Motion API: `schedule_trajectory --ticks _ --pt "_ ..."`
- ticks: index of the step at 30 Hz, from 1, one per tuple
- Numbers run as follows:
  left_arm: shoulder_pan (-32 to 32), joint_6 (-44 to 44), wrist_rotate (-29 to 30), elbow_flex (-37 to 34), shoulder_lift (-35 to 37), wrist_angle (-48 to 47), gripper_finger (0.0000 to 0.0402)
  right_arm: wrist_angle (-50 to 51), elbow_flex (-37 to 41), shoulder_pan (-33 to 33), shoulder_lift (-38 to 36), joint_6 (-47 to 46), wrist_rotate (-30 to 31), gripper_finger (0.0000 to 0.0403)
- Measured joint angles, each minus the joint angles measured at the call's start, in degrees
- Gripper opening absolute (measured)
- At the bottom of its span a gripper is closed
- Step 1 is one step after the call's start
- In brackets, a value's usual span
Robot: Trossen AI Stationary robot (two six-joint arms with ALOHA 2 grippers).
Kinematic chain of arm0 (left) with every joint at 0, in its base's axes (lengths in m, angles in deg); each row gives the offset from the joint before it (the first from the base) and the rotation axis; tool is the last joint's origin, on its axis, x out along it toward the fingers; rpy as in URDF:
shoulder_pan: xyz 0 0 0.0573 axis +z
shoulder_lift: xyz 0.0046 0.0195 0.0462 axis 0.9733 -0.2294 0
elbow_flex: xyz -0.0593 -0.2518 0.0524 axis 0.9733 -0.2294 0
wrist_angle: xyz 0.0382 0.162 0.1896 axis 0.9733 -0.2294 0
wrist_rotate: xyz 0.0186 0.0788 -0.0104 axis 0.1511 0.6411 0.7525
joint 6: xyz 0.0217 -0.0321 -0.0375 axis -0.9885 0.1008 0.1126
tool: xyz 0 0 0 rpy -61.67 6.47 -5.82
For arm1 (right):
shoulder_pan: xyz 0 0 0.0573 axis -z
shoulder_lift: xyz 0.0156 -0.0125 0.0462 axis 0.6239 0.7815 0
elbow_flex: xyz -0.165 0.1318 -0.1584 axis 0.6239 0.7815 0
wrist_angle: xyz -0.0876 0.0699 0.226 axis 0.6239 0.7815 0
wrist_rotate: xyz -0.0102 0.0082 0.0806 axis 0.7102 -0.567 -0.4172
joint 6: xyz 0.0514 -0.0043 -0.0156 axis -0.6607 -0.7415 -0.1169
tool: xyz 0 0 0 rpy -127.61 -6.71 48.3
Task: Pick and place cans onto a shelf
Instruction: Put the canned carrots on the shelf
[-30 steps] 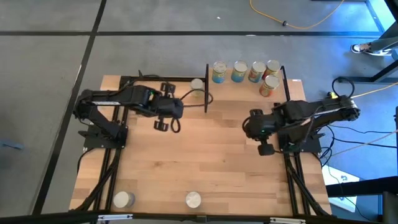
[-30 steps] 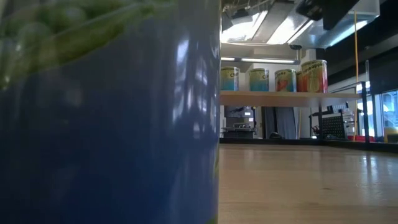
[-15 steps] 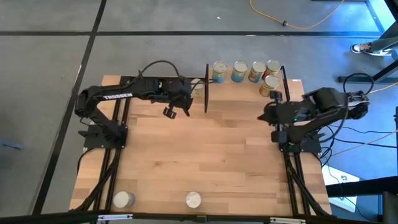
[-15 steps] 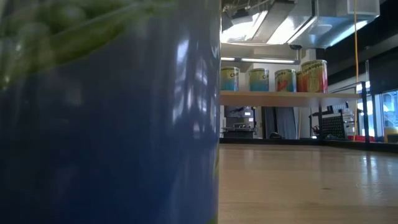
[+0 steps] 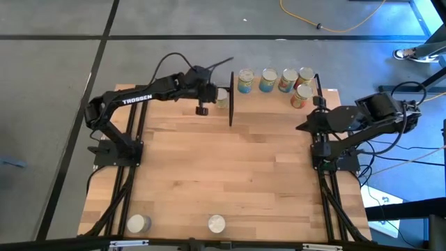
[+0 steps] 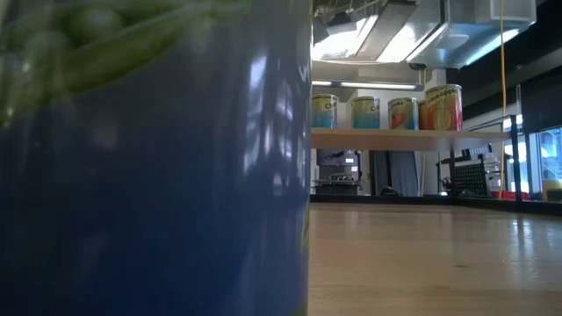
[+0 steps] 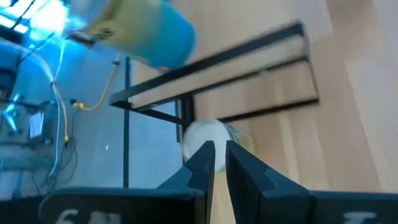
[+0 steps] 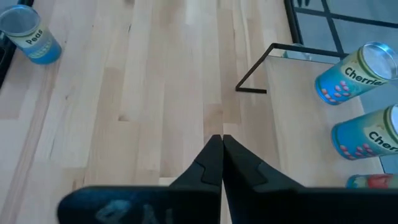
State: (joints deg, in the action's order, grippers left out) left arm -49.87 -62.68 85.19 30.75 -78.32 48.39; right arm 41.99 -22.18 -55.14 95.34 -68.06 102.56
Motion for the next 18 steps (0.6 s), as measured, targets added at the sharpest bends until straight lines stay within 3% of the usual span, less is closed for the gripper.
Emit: schedule_trajectory --ticks 13,18 --pt "0.86 9.61 4.32 0.00 -0.72 2.87 0.0044 -0.04 0.00 0.00 -0.51 -0.20 0.09 0.0008" --pt "2.06 7.60 2.87 0.00 -3.52 2.59 0.0062 -0.06 0.02 0.00 -0.51 -0.28 0.07 0.0009"
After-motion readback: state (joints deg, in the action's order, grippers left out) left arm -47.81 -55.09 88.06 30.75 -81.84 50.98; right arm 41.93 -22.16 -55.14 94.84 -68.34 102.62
